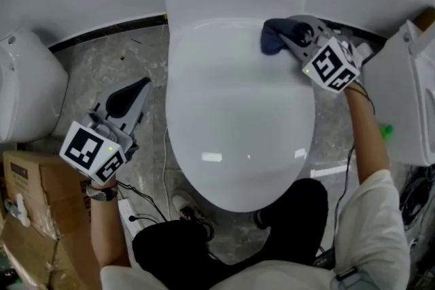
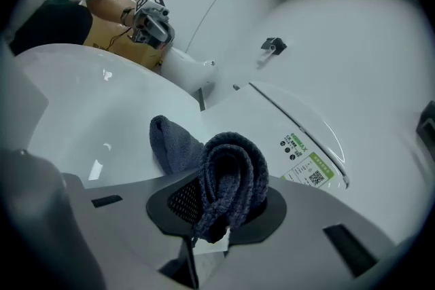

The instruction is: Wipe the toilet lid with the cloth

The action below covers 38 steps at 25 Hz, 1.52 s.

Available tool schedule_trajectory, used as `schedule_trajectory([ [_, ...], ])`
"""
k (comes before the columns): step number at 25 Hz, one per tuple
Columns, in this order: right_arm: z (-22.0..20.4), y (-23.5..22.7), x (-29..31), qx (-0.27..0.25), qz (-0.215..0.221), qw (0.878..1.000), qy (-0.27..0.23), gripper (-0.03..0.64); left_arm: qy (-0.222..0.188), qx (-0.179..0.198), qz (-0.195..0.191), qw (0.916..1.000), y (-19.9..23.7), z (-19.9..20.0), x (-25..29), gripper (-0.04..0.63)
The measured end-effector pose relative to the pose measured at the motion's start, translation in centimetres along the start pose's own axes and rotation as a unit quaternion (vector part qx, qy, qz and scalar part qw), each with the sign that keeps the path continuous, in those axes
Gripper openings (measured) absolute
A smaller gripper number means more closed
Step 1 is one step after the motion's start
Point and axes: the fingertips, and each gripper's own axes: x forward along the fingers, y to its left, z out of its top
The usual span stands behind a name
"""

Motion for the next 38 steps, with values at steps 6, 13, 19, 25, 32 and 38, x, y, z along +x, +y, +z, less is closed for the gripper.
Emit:
schedule_trajectory([
  [6, 0.8, 1.2, 0.3, -0.021, 0.014, 0.998, 0.061, 0.087, -0.023, -0.002, 0.051, 0.9984, -1.1, 2.9, 3.1, 0.000],
  [13, 4.8, 3.9, 1.0, 0.032, -0.020, 0.998, 0.059, 0.086, -0.056, 0.023, 0.072, 0.9956, -4.8, 3.9, 4.5, 0.000],
  [19, 8.5, 8.3, -0.2, 0.015, 0.005, 0.999, 0.043, 0.084, -0.057, 0.016, 0.051, 0.9970, -5.9, 3.8, 2.2, 0.000],
  [25, 11.5, 14.3, -3.9, 0.002, 0.036, 0.999, 0.006, 0.083, -0.052, 0.011, 0.045, 0.9975, -6.7, 2.6, 2.5, 0.000],
  [32, 14.9, 21.4, -8.1, -0.040, 0.104, 0.994, -0.023, 0.083, -0.075, -0.017, 0.049, 0.9959, -6.6, 2.2, 3.2, 0.001],
  [38, 18.5, 28.1, -11.4, -0.068, 0.189, 0.976, -0.083, 0.083, -0.064, -0.032, 0.063, 0.9955, -6.3, 0.8, 2.3, 0.002],
])
